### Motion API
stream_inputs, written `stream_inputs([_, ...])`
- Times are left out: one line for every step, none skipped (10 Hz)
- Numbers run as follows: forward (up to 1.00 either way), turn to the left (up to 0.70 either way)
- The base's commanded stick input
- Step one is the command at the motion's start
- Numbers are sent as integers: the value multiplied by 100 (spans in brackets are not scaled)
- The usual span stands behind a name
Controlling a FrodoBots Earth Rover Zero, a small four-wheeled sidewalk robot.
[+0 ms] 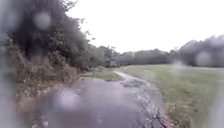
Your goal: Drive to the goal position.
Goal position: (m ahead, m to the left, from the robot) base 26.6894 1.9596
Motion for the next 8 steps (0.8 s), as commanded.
stream_inputs([85,-5])
stream_inputs([85,0])
stream_inputs([85,0])
stream_inputs([85,-11])
stream_inputs([85,-23])
stream_inputs([85,-33])
stream_inputs([85,-34])
stream_inputs([85,-34])
